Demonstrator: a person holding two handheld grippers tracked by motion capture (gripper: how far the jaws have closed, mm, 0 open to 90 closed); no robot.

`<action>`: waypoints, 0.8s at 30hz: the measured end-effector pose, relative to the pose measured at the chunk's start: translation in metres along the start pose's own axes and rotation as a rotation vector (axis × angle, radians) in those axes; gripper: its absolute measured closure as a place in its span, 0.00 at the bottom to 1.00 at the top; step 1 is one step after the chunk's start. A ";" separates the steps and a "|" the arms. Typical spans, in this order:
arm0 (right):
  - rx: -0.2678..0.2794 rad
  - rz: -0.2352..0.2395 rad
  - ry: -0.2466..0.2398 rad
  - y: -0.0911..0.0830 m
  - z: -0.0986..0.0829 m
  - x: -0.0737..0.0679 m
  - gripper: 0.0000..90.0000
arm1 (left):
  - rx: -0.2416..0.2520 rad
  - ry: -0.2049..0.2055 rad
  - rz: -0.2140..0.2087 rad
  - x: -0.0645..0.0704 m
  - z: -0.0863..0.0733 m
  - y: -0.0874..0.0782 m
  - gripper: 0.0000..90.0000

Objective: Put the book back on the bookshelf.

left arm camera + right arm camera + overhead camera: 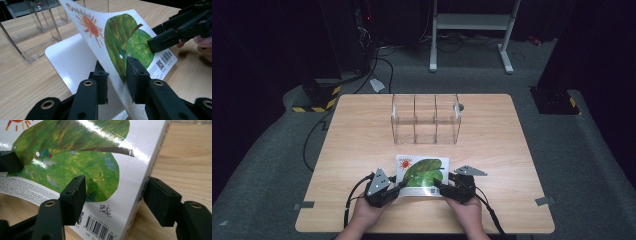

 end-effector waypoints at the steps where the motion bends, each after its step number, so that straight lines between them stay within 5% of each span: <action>1: 0.012 -0.004 -0.001 -0.002 0.000 0.000 0.41 | 0.002 -0.001 0.000 0.000 0.000 0.000 0.80; 11: 0.094 -0.032 -0.025 -0.014 0.003 0.003 0.43 | -0.004 0.003 0.007 0.002 -0.001 0.002 0.82; 24: 0.165 -0.026 -0.050 -0.034 -0.002 0.003 0.45 | -0.112 0.013 0.014 -0.008 -0.022 0.016 0.81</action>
Point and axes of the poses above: each handheld gripper's, and its own axes: y roughly forward along the jaws, z roughly out of its top, x roughly to its right, the point moved 2 cm from there along y, roughly forward along the jaws, and after that the axes turned 14 degrees about -z, right-handed, at the moved point
